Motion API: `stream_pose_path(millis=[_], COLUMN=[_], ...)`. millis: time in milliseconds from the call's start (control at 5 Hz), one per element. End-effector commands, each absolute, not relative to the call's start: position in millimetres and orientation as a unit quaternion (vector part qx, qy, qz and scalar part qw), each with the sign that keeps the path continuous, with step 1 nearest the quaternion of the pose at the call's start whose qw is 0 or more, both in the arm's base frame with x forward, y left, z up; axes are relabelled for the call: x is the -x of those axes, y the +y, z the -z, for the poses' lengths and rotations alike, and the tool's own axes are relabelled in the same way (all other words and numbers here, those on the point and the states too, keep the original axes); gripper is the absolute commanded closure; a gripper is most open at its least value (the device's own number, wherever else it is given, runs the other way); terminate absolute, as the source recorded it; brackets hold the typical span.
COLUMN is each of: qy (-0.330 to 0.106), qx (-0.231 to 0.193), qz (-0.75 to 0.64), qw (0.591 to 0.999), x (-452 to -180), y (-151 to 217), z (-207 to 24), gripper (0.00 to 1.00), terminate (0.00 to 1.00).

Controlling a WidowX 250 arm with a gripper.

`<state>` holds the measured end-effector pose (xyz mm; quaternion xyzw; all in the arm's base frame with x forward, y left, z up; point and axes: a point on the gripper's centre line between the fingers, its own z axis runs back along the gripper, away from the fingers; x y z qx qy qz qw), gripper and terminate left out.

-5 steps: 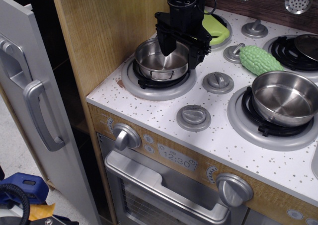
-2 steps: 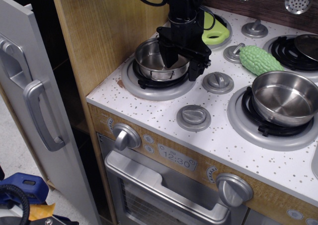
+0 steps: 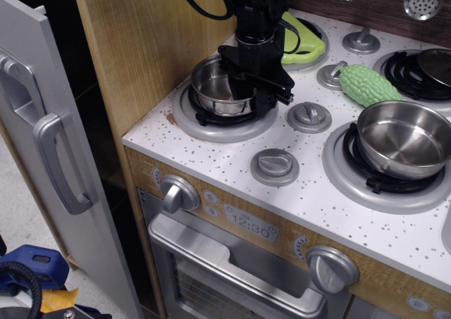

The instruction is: Pick up pan from stove

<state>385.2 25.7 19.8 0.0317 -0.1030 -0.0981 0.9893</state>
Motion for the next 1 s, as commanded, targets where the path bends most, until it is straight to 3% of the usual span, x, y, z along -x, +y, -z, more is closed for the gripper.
stream_pose_path(millis=[0, 600, 800], qy=[-0.113, -0.104, -0.110], qx=[-0.050, -0.120, -0.125], qz=[0.098, 0.108, 0.107], qw=[0.987, 0.981, 0.980], x=[-390.5, -390.0, -387.4], y=[21.8, 17.3, 16.5], z=[-49.5, -114.4, -124.0], gripper=[1.00, 1.00, 1.00], terminate=[0.00, 0.00, 1.00])
